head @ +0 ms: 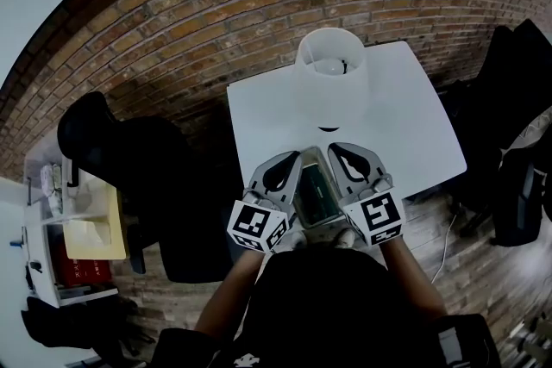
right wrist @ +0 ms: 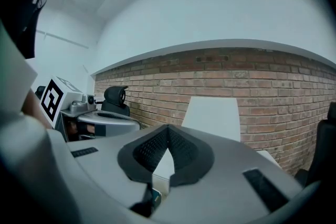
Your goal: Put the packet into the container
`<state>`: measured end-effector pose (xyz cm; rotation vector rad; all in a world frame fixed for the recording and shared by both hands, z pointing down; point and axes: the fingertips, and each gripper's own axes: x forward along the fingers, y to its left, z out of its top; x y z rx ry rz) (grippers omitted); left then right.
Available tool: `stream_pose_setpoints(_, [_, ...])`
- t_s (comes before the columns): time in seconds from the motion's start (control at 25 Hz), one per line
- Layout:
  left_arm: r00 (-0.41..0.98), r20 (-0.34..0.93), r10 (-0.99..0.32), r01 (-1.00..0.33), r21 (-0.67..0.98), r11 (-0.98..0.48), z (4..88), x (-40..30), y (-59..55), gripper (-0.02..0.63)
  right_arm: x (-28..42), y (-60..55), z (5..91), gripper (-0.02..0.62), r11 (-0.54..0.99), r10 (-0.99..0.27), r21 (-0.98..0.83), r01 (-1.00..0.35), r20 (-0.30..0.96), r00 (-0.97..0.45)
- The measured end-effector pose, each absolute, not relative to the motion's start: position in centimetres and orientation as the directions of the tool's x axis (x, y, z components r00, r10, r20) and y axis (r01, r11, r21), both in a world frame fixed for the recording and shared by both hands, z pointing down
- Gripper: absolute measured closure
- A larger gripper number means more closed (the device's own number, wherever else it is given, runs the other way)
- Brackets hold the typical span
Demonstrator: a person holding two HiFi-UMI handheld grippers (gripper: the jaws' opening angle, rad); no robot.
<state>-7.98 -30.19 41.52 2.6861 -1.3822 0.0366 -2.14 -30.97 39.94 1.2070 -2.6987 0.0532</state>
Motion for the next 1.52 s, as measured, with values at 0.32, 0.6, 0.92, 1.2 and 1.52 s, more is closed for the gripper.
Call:
stream_pose_setpoints(0.32, [0.571, 0.095, -0.815, -0.821, 0.043, -0.57, 41.5, -7.7, -30.2, 0.601, -1.7, -31.1, 40.9, 0.591, 0.672, -0.732, 0.044, -0.739, 0.192, -0.654])
stream_pose_setpoints(0.6, [0.567, 0.104, -0.817, -0.823, 0.04, -0.567, 41.7, -7.8, -30.2, 0.601, -1.6, -31.0, 41.5, 0.591, 0.674, -0.727, -0.011, -0.739, 0.171, -0.665])
stream_pose_setpoints(0.92, [0.562, 0.112, -0.819, -0.826, 0.044, -0.561, 42.0, -8.1, -30.3, 0.601, -1.5, -31.0, 42.3, 0.591, 0.673, -0.724, -0.009, -0.74, 0.193, -0.662])
stream_pose_setpoints(1.2, [0.561, 0.116, -0.819, -0.827, 0.047, -0.56, 42.2, -8.1, -30.2, 0.6, -1.8, -31.0, 41.7, 0.591, 0.675, -0.723, -0.02, -0.737, 0.18, -0.667])
stream_pose_setpoints(1.52, [0.558, 0.115, -0.822, -0.83, 0.054, -0.556, 42.1, -8.3, -30.1, 0.601, -1.9, -30.8, 42.1, 0.591, 0.679, -0.722, -0.007, -0.734, 0.174, -0.67])
